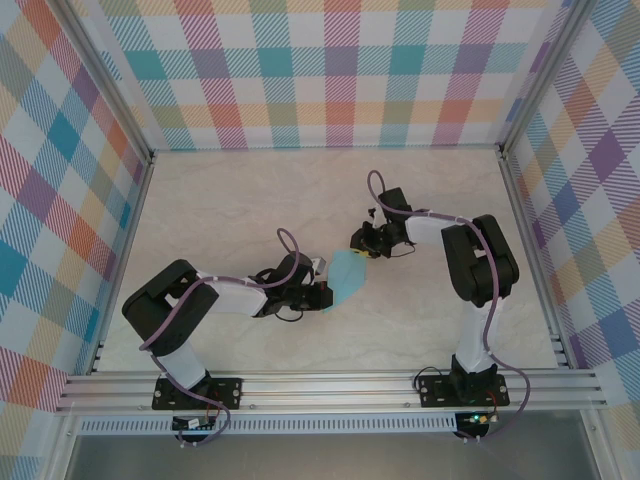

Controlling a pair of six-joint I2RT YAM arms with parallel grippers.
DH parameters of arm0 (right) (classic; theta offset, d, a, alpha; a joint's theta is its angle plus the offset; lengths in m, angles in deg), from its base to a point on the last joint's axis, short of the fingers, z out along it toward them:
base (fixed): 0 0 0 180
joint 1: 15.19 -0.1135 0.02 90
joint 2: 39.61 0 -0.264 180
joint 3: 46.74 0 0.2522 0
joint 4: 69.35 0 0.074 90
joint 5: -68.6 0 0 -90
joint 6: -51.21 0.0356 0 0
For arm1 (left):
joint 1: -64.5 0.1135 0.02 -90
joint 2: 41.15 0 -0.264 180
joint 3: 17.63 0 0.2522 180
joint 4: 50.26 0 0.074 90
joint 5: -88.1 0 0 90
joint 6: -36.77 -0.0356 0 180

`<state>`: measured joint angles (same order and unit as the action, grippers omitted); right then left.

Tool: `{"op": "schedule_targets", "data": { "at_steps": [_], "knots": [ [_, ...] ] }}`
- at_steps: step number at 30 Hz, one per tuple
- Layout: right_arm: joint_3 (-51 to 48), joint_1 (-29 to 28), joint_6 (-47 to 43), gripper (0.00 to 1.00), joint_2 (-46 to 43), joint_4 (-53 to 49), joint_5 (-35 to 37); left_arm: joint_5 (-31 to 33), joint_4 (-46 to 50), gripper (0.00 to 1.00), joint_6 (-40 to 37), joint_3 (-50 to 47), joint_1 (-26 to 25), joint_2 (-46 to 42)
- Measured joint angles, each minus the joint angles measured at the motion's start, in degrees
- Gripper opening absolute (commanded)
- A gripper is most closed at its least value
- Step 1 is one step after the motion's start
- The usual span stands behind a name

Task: Fold a paper plane with a square sheet of paper (pick it up from the middle)
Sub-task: Fourth fold the wing at the center of the table.

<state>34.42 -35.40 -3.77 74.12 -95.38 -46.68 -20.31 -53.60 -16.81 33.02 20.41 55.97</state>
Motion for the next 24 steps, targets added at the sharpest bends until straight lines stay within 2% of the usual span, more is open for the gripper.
{"op": "schedule_targets", "data": {
  "at_steps": [6,12,16,21,24],
  "knots": [
    [0.1,1.3,-0.4,0.26,-1.0,-1.3,-0.1,0.0,0.0,0.03,0.0,0.0,0.0,-0.1],
    [-4.7,0.6,0.3,0.29,-11.0,-0.3,-1.6,0.0,0.0,0.03,0.0,-0.1,0.0,-0.1],
    [-6.6,-3.2,1.5,0.27,-12.6,2.4,-3.8,0.0,0.0,0.03,0.0,-0.1,0.0,-0.1],
    [-9.0,-9.2,3.8,0.24,-9.6,5.2,-5.4,0.0,0.0,0.03,0.0,-0.1,0.0,-0.1],
    [-10.5,-10.2,5.0,0.22,-7.3,6.3,-4.9,0.0,0.0,0.03,0.0,-0.1,0.0,-0.1]
  ]
}}
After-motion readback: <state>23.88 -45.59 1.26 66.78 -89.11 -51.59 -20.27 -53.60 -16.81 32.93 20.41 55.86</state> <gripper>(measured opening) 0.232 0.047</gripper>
